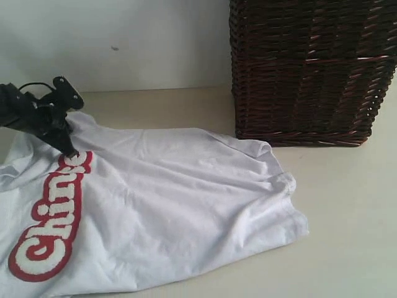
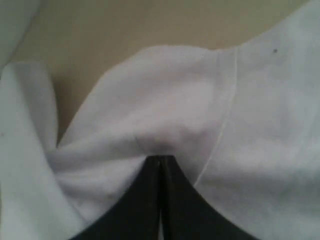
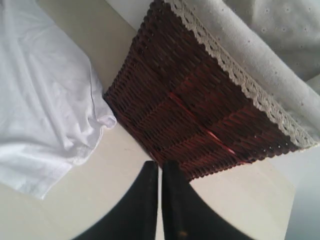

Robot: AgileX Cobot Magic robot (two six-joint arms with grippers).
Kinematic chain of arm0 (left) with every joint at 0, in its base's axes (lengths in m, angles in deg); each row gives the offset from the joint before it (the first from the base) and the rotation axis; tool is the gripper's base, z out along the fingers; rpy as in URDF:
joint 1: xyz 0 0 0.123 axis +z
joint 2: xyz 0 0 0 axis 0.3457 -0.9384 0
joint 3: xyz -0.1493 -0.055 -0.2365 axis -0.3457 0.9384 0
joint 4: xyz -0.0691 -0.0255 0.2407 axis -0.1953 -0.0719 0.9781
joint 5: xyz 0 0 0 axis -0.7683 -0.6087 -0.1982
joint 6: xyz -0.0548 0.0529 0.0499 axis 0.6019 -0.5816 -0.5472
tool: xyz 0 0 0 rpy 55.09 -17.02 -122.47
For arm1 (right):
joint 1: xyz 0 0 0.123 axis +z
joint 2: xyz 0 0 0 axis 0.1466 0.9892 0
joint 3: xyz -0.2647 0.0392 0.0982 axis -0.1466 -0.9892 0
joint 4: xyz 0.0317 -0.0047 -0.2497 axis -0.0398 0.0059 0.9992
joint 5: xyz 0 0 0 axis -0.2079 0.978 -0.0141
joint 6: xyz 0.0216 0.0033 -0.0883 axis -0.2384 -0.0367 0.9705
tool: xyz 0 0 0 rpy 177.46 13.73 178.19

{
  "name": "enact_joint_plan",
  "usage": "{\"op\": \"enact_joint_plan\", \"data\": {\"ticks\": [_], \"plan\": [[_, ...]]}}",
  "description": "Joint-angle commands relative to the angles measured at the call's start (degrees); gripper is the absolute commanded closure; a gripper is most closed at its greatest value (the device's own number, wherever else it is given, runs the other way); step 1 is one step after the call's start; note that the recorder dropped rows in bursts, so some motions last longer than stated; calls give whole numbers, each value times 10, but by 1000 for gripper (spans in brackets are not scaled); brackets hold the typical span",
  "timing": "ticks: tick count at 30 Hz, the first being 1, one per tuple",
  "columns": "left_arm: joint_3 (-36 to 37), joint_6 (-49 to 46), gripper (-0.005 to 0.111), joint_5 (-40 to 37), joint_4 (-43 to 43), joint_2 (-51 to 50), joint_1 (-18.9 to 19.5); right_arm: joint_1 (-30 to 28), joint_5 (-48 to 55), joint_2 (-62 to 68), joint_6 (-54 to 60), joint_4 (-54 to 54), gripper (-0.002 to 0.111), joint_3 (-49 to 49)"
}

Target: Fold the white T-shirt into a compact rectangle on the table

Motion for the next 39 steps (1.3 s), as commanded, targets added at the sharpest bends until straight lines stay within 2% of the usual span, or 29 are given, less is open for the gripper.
{"op": "enact_joint_plan", "data": {"ticks": [1,4,8,13,17,23,29,32,39], "plan": [[-67,83,107,-144,-25,-26,-2,-2,13,-9,-3,21,104,-1],[-94,121,107,-224,-25,5,5,-2,7,-10,-3,15,104,-1],[-94,134,107,-290,-26,78,18,-2,-8,-5,-3,5,104,-1],[-63,191,107,-369,-50,181,34,-2,-8,-4,-3,-18,104,-1],[29,164,107,-403,-73,264,37,-2,-8,-5,-3,-18,104,-1],[252,70,107,-419,-104,355,33,-2,-8,-5,-3,-18,104,-1],[420,-34,107,-428,-100,407,33,-2,-7,-5,-3,-10,104,-1],[471,-82,107,-411,-113,406,32,-2,-7,-5,-2,-10,104,-1],[547,-102,107,-410,-115,387,32,-2,-7,-5,-2,-15,104,-1]]}}
